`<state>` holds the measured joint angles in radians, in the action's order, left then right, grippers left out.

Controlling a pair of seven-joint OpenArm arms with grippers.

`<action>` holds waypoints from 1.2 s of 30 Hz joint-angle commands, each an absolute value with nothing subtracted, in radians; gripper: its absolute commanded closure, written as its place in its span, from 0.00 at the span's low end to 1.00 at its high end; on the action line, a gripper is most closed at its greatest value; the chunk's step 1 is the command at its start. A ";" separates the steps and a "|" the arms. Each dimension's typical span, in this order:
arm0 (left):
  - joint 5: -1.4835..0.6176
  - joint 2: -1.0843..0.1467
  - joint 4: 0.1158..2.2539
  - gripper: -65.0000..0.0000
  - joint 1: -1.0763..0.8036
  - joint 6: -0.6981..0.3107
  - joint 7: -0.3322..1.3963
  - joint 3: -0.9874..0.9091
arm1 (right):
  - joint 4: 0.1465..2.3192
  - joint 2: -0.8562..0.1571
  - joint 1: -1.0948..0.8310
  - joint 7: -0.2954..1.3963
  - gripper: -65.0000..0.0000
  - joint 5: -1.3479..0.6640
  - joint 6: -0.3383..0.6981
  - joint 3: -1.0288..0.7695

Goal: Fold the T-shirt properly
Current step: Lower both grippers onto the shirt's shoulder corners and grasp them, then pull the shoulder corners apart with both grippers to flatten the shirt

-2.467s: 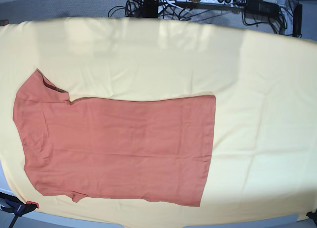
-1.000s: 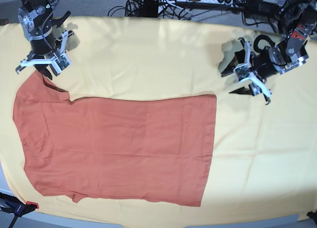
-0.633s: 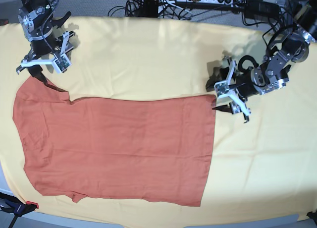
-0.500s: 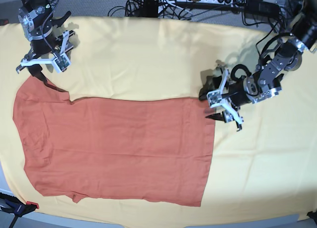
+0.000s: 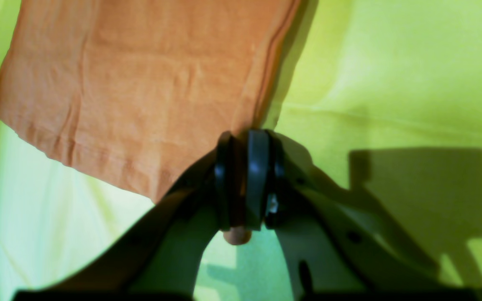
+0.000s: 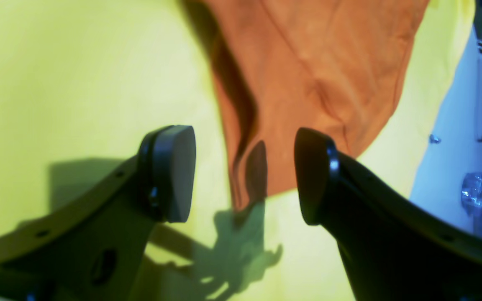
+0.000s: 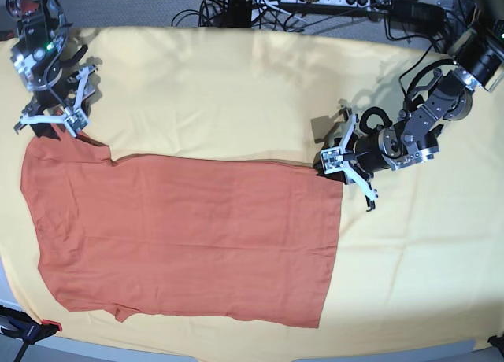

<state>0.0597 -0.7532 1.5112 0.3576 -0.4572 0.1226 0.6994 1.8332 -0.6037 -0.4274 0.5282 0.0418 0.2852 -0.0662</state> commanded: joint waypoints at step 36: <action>-0.178 -1.236 2.012 1.00 0.123 -0.645 0.353 0.688 | 2.100 -0.834 -0.641 0.888 1.00 -0.156 0.302 -0.074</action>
